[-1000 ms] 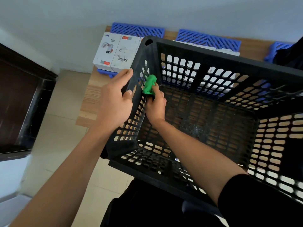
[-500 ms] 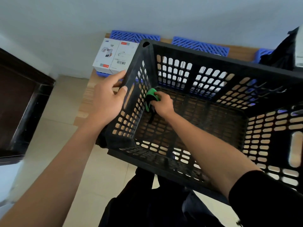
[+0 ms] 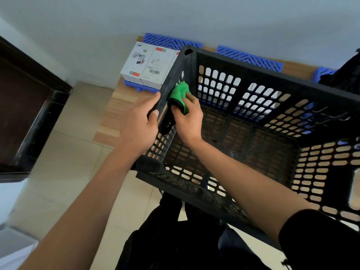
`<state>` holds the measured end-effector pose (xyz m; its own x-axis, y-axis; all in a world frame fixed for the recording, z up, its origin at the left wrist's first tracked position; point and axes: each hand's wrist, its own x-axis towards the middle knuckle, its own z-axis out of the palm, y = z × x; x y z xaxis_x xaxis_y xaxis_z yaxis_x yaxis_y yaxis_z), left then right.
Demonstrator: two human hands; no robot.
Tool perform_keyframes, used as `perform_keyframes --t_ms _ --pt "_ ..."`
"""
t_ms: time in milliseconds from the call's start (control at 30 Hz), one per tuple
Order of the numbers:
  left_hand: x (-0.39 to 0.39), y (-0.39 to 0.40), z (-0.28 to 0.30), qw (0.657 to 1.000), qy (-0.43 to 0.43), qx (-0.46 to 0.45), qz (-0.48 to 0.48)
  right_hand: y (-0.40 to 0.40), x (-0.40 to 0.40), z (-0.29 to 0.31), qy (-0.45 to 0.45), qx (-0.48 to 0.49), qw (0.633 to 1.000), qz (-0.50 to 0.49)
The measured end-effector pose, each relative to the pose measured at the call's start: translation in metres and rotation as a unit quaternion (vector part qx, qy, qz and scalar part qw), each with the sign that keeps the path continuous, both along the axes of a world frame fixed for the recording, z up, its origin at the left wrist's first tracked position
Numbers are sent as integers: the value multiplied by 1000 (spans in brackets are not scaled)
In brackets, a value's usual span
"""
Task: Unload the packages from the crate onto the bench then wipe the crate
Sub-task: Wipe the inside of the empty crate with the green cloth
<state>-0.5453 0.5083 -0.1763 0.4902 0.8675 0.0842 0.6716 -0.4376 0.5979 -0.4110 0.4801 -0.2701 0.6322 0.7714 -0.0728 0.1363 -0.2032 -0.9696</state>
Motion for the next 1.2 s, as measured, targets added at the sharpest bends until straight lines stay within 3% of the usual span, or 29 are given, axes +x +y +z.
perform_keyframes --t_ms 167,367,500,600,733,967,1200 --pt "2 4 -1 1000 11 14 -11 -28 -17 -8 -83 9 994 69" --pt "0 3 2 999 -37 -24 0 -81 -31 -20 -150 0 955 257" --pt "-5 3 4 996 -75 -41 -2 -61 -10 4 -79 18 992 99" --pt "-7 3 6 996 -75 -51 -7 -29 3 31 -30 65 997 2" --pt "-6 2 5 993 -99 -57 -25 -9 -6 43 -75 74 993 50" --pt "-5 7 1 981 -154 -115 -23 -41 -38 19 -132 136 975 120" --pt "-4 5 5 995 -72 -60 -30 -52 -36 5 -149 135 963 178"
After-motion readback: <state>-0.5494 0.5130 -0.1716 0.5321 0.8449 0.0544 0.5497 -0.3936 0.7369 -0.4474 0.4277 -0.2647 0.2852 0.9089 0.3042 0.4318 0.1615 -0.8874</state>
